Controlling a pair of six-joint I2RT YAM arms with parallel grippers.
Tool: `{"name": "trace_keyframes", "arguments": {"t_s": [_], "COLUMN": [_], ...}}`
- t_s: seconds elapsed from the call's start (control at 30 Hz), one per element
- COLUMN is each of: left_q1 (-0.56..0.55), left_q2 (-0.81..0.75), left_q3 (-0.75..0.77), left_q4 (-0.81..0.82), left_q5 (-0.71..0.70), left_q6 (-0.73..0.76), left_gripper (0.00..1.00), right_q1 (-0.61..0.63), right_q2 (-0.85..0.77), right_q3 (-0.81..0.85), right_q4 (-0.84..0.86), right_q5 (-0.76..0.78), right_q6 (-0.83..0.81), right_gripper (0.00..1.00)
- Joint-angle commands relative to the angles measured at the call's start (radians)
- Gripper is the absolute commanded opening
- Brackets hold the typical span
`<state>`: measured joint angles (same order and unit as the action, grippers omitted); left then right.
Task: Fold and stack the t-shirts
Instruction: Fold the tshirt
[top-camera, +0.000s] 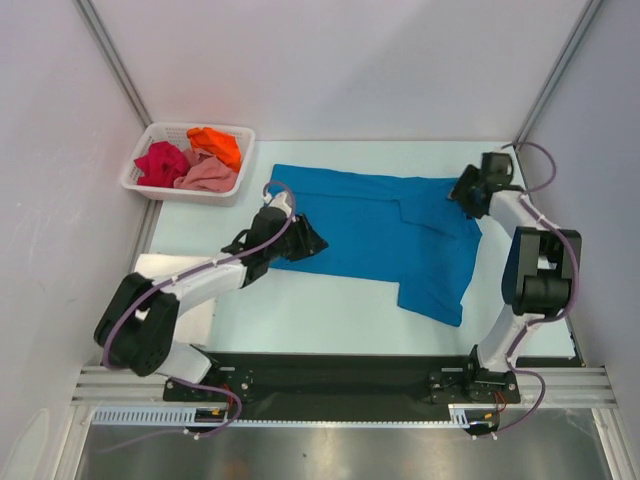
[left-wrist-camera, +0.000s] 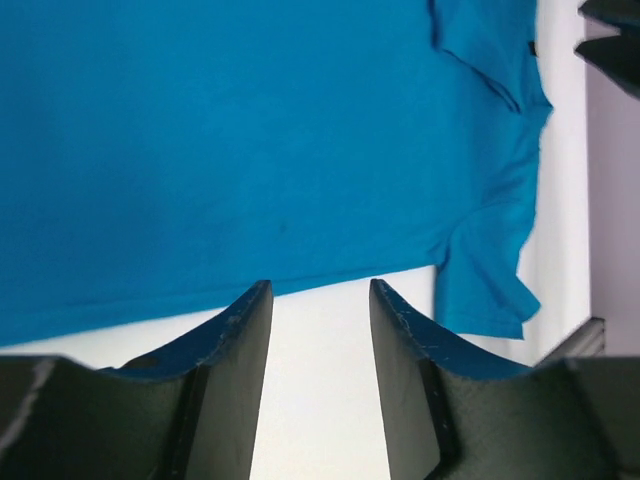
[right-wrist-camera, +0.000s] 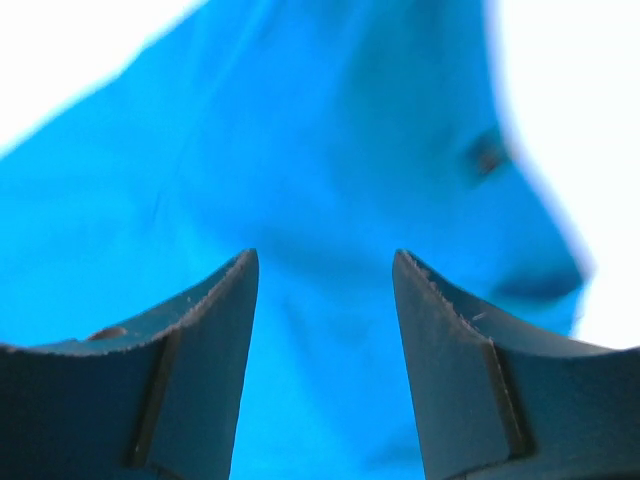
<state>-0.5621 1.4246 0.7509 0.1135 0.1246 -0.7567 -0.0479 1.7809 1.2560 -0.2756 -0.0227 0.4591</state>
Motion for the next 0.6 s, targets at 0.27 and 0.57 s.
{"name": "trace_keyframes", "arguments": {"t_s": [0.27, 0.57], "left_q1": [-0.114, -0.15], "left_q2": [0.535, 0.919], "left_q3": [0.505, 0.859], "left_q4": [0.296, 0.433], "left_q5": [0.27, 0.175], "left_q6": [0.007, -0.113], "left_gripper": [0.52, 0.44], "right_q1": [-0.161, -0.248], "right_q2": [0.048, -0.058], "right_q3": [0.027, -0.22], "right_q4": [0.076, 0.229], "right_q5": [-0.246, -0.413], "right_q6": [0.001, 0.098], "right_gripper": [0.64, 0.52]}}
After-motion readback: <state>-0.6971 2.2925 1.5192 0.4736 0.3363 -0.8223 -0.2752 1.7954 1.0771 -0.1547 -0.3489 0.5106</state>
